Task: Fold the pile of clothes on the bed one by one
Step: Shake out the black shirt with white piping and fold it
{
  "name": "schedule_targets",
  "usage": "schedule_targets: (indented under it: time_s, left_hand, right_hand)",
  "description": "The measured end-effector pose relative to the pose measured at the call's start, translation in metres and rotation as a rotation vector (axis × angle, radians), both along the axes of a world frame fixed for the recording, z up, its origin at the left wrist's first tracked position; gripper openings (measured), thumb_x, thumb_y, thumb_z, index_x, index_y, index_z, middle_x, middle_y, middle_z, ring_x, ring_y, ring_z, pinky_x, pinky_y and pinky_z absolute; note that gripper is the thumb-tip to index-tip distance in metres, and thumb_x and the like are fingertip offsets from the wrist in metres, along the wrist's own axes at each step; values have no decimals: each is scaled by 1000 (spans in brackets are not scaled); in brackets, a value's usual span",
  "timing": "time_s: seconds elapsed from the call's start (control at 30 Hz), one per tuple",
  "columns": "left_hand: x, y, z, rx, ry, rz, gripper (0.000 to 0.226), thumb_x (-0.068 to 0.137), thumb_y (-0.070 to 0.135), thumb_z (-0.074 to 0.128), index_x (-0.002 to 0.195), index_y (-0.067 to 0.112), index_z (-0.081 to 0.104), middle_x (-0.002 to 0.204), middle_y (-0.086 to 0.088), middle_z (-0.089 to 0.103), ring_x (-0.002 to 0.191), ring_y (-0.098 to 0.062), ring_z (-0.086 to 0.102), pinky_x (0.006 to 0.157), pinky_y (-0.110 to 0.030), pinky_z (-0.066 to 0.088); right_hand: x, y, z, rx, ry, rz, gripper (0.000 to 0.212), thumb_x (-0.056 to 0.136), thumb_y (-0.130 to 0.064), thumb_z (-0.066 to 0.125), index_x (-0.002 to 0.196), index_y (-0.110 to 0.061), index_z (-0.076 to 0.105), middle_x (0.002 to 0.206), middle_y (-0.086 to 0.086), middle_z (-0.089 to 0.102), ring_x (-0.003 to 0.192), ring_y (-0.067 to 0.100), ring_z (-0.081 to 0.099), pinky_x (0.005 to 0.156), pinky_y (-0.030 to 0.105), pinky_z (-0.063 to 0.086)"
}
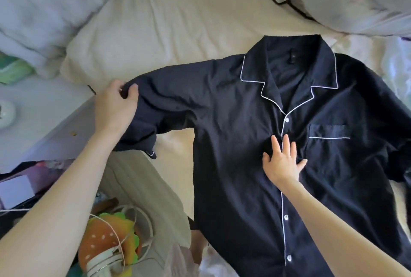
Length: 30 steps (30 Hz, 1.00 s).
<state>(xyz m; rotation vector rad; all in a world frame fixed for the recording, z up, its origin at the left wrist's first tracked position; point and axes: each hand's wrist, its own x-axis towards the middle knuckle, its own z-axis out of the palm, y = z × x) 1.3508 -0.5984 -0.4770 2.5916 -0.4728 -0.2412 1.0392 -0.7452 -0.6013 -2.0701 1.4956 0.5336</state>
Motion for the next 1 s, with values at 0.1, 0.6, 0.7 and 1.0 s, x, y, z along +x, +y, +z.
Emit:
schedule_targets:
  time_s: [0.1, 0.6, 0.7, 1.0]
  left_hand:
    - [-64, -31, 21, -7, 136, -189, 19, 92, 32, 53, 86, 14, 58, 71, 3, 55, 77, -23, 54, 64, -28, 33]
    - [-191, -49, -54, 240, 236, -379, 67, 90, 33, 60, 144, 8, 30, 148, -14, 33, 136, -31, 27, 109, -41, 27]
    - [-189, -68, -70, 223, 310, -299, 78, 86, 43, 63, 145, 8, 27, 142, -13, 40, 131, -32, 34, 104, -44, 33]
    - [-222, -117, -59, 138, 33, -490, 15, 89, 10, 59, 102, 7, 66, 99, -12, 59, 100, -33, 52, 87, -45, 35]
  right_hand:
    - [-3, 4, 14, -38, -164, -80, 52, 99, -29, 42, 148, -21, 28, 159, 4, 12, 146, 22, 7, 113, 56, 10]
    - [-119, 25, 34, 354, -555, -991, 38, 99, -28, 44, 136, -20, 47, 136, 2, 52, 125, 18, 49, 110, 43, 36]
    - [-113, 24, 30, 409, -553, -960, 37, 99, -29, 45, 135, -19, 48, 132, -1, 54, 122, 17, 51, 108, 43, 38]
    - [-147, 16, 46, 470, -714, -1106, 19, 98, -28, 47, 106, -20, 62, 104, 0, 68, 97, 13, 65, 79, 29, 52]
